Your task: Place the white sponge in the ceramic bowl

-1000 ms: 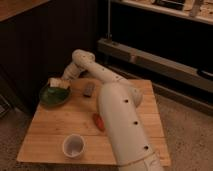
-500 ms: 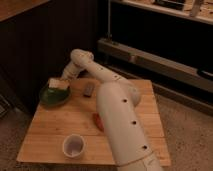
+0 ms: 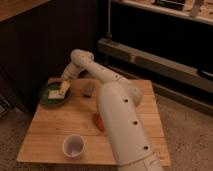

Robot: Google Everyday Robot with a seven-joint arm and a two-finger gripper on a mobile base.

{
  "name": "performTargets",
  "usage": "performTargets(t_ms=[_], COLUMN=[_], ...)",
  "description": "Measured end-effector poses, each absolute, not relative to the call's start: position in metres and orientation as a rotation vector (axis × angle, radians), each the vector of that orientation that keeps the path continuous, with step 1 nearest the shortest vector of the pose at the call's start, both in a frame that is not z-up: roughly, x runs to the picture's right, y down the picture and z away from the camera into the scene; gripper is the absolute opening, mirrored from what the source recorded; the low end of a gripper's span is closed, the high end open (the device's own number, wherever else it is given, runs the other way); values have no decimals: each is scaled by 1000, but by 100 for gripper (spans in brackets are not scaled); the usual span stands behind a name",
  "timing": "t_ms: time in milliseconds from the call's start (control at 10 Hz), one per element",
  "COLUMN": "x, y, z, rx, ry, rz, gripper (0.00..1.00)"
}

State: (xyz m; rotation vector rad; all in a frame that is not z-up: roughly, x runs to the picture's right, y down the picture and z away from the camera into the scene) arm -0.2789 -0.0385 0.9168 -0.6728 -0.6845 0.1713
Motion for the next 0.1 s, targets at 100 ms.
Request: performTargets(t_ms=[100], x=[-278], y=[-37], z=[917], rx=[-675], ry=[-686], rz=[169], gripper=[94])
